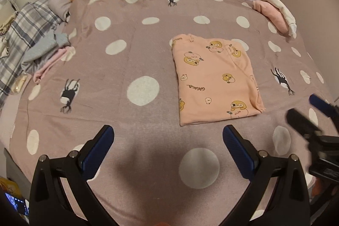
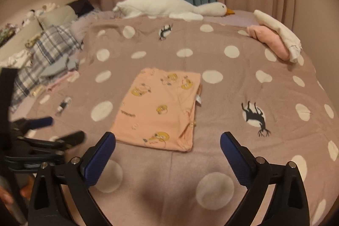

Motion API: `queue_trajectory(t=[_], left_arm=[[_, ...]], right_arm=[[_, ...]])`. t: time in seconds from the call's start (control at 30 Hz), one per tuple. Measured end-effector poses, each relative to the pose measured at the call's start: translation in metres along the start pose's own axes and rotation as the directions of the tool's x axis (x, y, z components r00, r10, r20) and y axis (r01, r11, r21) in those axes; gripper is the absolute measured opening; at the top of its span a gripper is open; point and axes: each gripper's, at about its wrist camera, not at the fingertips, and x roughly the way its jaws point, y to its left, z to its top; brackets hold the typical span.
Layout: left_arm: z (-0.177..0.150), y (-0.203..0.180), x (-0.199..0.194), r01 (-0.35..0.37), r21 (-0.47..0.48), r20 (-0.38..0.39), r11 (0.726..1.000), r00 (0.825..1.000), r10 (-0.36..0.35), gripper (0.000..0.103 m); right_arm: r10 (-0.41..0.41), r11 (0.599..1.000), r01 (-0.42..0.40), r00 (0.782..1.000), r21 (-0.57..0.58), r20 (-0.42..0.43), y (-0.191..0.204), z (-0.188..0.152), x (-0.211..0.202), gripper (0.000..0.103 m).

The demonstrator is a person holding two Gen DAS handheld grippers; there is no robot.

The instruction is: Fold small clothes

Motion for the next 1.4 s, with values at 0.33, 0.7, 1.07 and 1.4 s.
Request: queue_trajectory(t=[0.33,0.7,1.07,1.4], left_arm=[[-0.002,0.003,-0.003,-0.039,-0.002,0.006,0.999,0.999,0.039,0.103],[0.000,-0.004,-0.007,-0.020,0.002,0.006,1.000,1.000,0.020,0.103],[0.000,-0.007,-0.010,-0.007,0.006,0.004,1.000,1.000,0.007,0.103],[-0.001,-0.009,-0.010,0.001,0.005,0.003,1.000,1.000,-0.001,0.103]], right_arm=[[-0.028,0.995,0.034,0.998,0.093,-0.059,-0.006,-0.010,0.018,0.098],[-0.051,0.997,0.053,0.998,0.052,-0.043,0.001,-0.007,0.003,0.098],[-0.046,0.997,0.048,0.998,0.054,-0.042,0.001,-0.009,0.001,0.098],[-0.045,0.997,0.047,0.998,0.063,-0.040,0.002,-0.008,-0.002,0.098]])
